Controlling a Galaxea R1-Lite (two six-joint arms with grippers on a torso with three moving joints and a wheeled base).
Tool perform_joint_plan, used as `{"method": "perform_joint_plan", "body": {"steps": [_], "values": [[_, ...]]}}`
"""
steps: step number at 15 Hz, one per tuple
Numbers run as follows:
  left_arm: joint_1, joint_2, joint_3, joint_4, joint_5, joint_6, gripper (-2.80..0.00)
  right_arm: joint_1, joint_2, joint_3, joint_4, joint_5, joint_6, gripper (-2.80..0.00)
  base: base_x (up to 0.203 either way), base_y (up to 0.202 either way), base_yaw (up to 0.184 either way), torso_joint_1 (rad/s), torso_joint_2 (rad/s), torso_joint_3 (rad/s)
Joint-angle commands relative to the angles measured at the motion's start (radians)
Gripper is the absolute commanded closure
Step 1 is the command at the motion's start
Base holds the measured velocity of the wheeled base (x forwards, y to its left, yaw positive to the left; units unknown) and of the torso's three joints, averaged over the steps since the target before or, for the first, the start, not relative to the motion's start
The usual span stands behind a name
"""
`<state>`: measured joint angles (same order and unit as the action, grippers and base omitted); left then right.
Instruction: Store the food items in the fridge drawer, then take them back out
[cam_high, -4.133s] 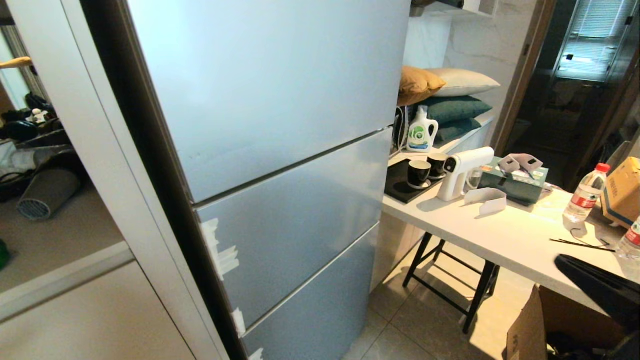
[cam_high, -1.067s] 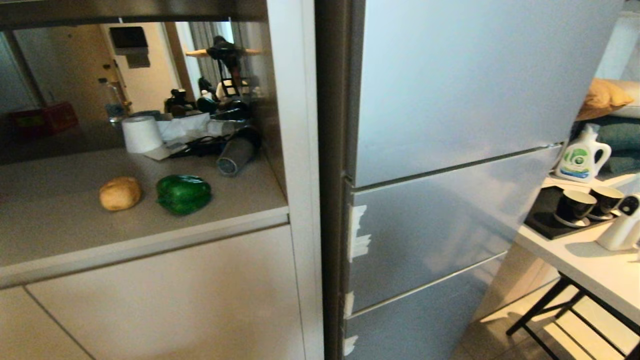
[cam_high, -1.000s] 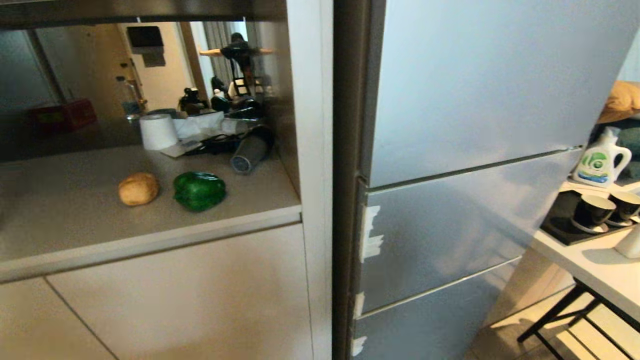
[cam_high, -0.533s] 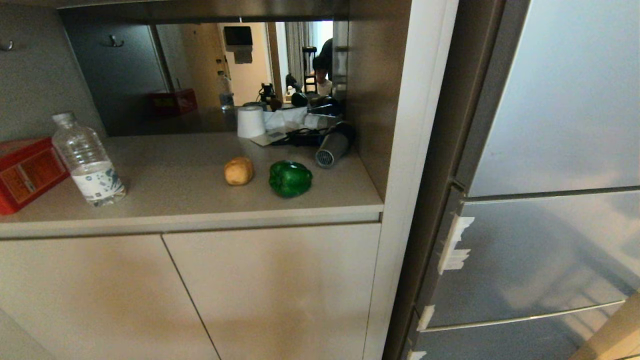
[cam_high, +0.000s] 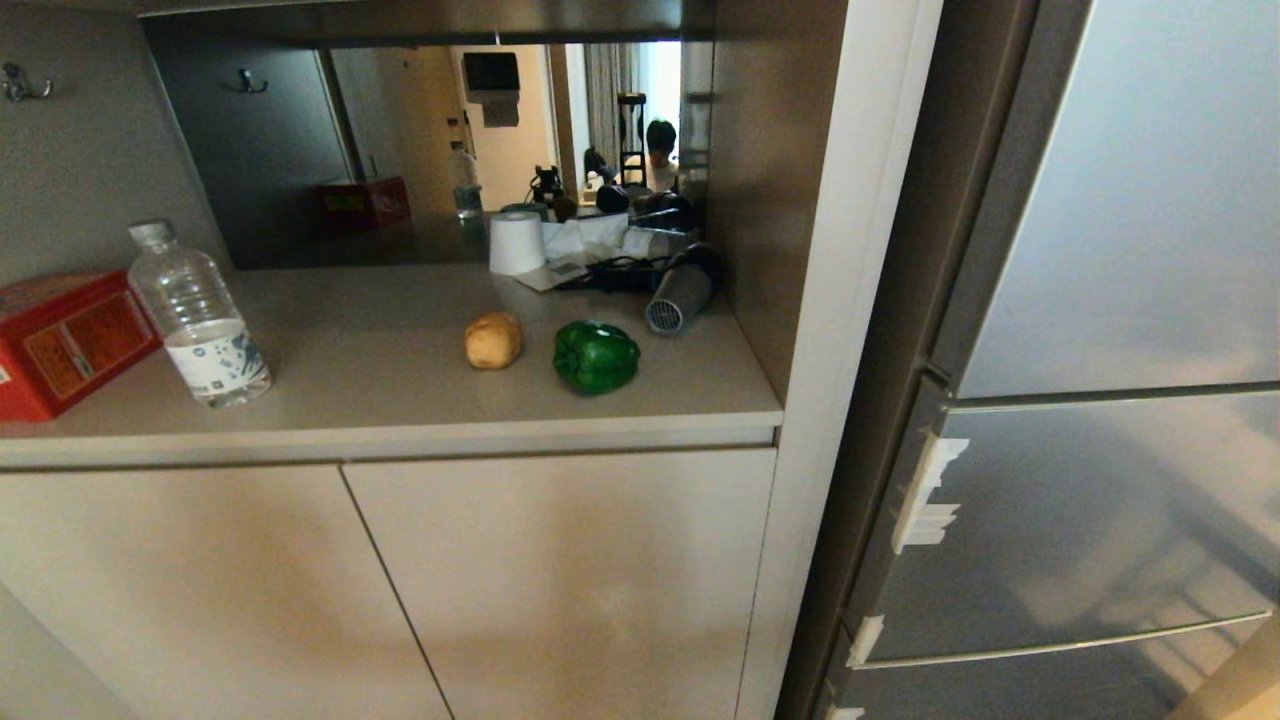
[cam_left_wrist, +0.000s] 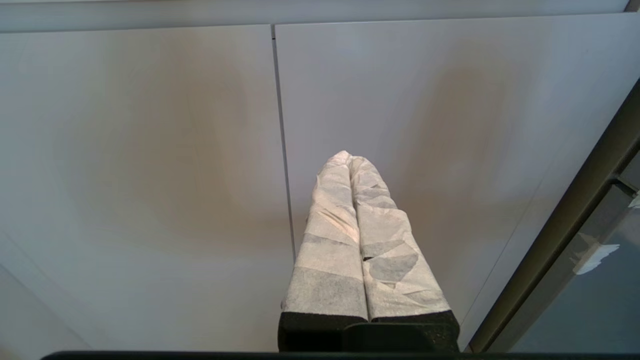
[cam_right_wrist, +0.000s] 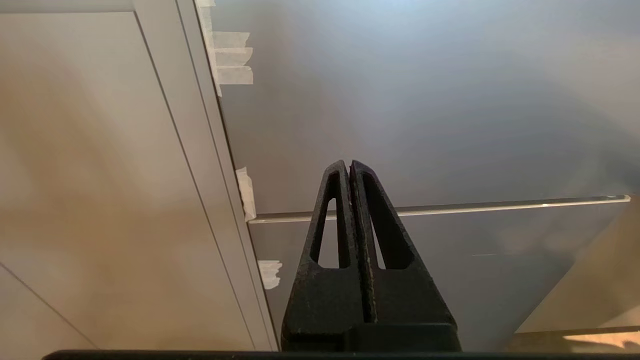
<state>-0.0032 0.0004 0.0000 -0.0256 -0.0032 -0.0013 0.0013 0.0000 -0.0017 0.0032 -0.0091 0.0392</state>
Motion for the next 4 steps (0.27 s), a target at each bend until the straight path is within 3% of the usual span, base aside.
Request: {"method": "perform_joint_plan", "body": {"steps": [1, 4], "values": [[0.000, -0.002, 0.011, 0.000, 0.000, 0.000, 0.00, 0.000, 0.002, 0.000, 0.000, 0.000, -0.002, 0.00, 0.000, 0.000, 0.000, 0.000, 0.00, 0.000], [0.000, -0.002, 0.011, 0.000, 0.000, 0.000, 0.00, 0.000, 0.002, 0.000, 0.000, 0.000, -0.002, 0.00, 0.000, 0.000, 0.000, 0.000, 0.00, 0.000]]}}
